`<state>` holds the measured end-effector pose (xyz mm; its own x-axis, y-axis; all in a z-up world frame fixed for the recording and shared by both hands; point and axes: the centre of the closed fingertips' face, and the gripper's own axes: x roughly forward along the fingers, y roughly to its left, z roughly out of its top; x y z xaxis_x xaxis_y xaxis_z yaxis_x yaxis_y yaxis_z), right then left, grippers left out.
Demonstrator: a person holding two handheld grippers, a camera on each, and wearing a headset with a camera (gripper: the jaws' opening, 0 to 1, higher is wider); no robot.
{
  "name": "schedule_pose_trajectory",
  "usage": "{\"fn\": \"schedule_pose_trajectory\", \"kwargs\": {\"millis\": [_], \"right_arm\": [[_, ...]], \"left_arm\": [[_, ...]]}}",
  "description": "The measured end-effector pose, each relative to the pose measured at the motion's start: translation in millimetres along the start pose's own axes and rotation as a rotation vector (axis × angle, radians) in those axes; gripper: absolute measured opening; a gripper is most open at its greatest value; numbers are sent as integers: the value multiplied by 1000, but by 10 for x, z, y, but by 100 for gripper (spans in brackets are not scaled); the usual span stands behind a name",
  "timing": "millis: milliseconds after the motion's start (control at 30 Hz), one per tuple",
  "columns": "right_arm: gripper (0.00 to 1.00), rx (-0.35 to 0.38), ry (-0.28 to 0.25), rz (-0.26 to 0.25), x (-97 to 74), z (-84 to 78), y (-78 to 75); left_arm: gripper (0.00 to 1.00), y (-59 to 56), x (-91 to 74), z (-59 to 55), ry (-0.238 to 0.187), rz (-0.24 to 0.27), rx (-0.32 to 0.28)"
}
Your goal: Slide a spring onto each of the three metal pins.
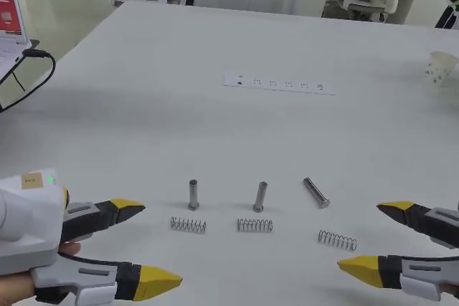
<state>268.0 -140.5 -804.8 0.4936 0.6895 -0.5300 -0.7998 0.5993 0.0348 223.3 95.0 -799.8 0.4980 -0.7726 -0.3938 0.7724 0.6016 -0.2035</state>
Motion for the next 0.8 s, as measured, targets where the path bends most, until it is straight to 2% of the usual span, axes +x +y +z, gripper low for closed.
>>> {"fn": "schedule_pose_trajectory", "kwargs": {"millis": [367, 800], "right_arm": [[73, -7, -14, -15, 21, 117, -68], [68, -29, -1, -31, 126, 270, -149]], "left_arm": [[76, -7, 0, 4, -4, -3, 0], [76, -15, 0, -1, -6, -6, 0]]}}
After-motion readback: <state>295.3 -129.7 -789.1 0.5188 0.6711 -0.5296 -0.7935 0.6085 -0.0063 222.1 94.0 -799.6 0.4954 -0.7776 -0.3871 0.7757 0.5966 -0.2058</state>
